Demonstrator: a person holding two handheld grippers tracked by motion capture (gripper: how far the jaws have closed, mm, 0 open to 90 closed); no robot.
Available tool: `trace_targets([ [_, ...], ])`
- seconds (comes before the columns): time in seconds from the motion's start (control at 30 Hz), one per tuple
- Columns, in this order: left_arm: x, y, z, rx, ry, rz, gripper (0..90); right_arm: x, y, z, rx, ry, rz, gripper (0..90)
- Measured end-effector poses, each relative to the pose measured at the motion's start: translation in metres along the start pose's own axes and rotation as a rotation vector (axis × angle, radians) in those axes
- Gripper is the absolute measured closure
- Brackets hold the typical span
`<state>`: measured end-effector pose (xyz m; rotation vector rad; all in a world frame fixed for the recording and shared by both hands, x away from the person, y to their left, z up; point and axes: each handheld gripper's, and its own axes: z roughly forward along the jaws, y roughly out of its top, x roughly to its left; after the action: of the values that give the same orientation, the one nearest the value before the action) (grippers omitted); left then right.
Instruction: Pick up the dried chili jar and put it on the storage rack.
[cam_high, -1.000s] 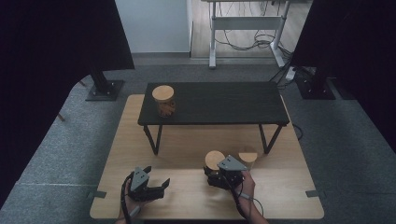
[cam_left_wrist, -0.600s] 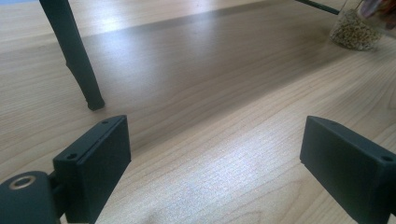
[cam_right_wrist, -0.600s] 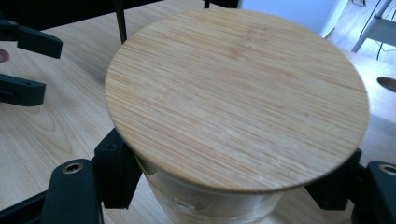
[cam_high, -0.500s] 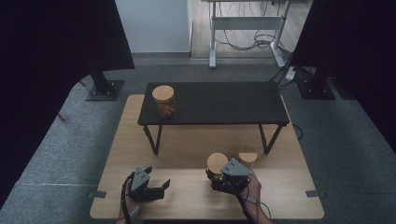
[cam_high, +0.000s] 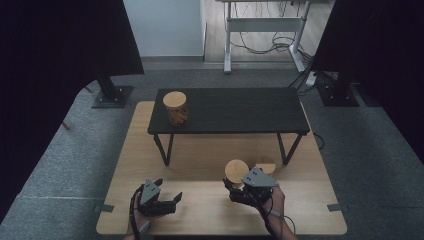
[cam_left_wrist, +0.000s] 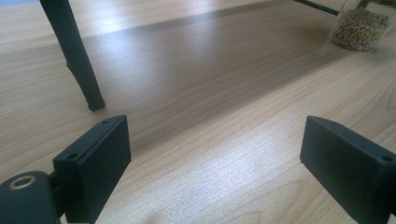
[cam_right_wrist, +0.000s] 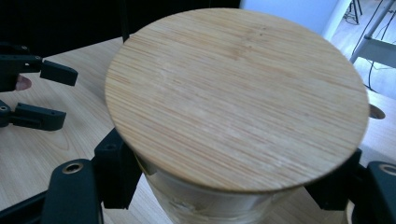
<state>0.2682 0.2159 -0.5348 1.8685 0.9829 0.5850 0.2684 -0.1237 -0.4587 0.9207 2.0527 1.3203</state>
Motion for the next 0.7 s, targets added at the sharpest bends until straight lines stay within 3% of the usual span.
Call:
trace_targets([
  [0.7,-0.002,0.001,-0.001,-0.006,-0.008,0.006,8.4,-0.003,0.02,-0.006,-0.03,0.013,-0.005,25.4],
])
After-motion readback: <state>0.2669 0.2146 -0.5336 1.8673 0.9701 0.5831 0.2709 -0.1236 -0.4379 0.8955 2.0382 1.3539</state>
